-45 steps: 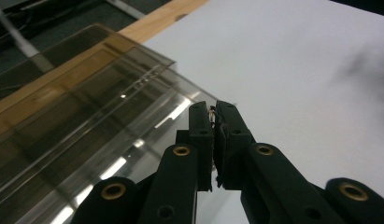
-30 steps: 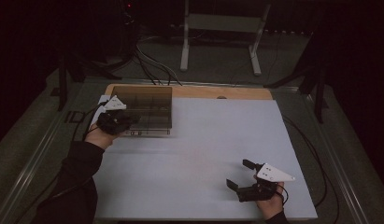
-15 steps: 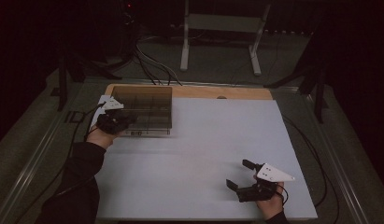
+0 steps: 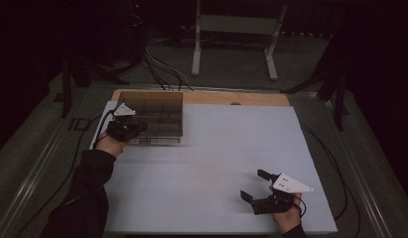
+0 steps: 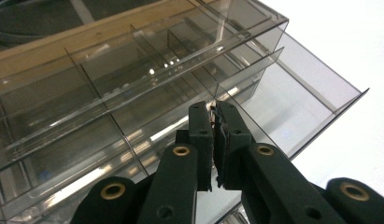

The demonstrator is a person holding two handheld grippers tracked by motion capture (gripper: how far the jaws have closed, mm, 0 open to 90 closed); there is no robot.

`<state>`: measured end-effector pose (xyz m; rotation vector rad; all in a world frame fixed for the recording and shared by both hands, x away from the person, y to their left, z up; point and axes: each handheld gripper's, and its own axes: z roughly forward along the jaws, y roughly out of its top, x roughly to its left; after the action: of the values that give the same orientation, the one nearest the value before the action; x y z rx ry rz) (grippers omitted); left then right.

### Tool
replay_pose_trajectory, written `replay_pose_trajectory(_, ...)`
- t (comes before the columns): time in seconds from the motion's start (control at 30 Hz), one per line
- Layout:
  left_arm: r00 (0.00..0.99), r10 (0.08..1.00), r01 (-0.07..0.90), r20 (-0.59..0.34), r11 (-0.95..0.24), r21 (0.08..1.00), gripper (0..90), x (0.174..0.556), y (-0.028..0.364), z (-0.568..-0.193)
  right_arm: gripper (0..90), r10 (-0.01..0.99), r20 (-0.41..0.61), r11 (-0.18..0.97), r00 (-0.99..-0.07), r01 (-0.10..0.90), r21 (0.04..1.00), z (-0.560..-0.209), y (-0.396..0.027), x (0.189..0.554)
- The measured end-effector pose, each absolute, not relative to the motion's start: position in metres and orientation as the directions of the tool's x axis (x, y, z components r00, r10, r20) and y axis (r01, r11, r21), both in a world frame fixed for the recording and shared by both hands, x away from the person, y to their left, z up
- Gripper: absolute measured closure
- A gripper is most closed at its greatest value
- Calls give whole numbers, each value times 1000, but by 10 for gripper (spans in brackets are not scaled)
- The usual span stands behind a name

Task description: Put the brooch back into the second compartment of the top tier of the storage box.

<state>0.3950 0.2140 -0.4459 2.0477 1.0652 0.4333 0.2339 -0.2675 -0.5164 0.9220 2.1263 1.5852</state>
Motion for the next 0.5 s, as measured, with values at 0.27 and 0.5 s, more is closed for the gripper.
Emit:
replay_pose_trajectory(0.27,592,806,553,-19,-390,736,869,399,209,-446,0,670,112,170,-734,299,939,-516,-267,234)
replay_pose_trajectory(0.5,589,808,559,3,-410,721,868,402,206,-442,0,669,114,171,-734,301,938,-517,-268,234)
